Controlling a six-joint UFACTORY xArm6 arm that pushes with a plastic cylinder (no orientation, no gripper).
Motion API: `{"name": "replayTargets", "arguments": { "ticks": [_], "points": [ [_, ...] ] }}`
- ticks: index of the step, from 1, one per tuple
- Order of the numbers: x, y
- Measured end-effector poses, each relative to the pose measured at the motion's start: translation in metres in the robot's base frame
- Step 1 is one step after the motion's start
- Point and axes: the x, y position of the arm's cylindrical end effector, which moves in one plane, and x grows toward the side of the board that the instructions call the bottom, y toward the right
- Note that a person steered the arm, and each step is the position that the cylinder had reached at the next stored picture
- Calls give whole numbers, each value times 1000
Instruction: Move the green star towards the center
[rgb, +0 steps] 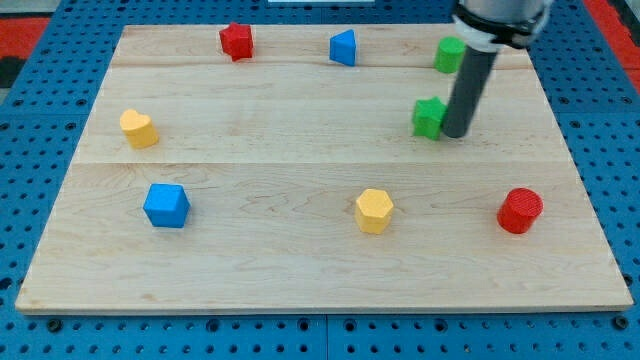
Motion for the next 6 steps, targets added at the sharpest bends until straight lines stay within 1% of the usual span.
{"name": "replayTargets", "arguments": {
  "ticks": [1, 3, 4, 6],
  "points": [
    [-13, -44],
    [-26, -14],
    [-51, -18],
    [-51, -98]
  ]
}}
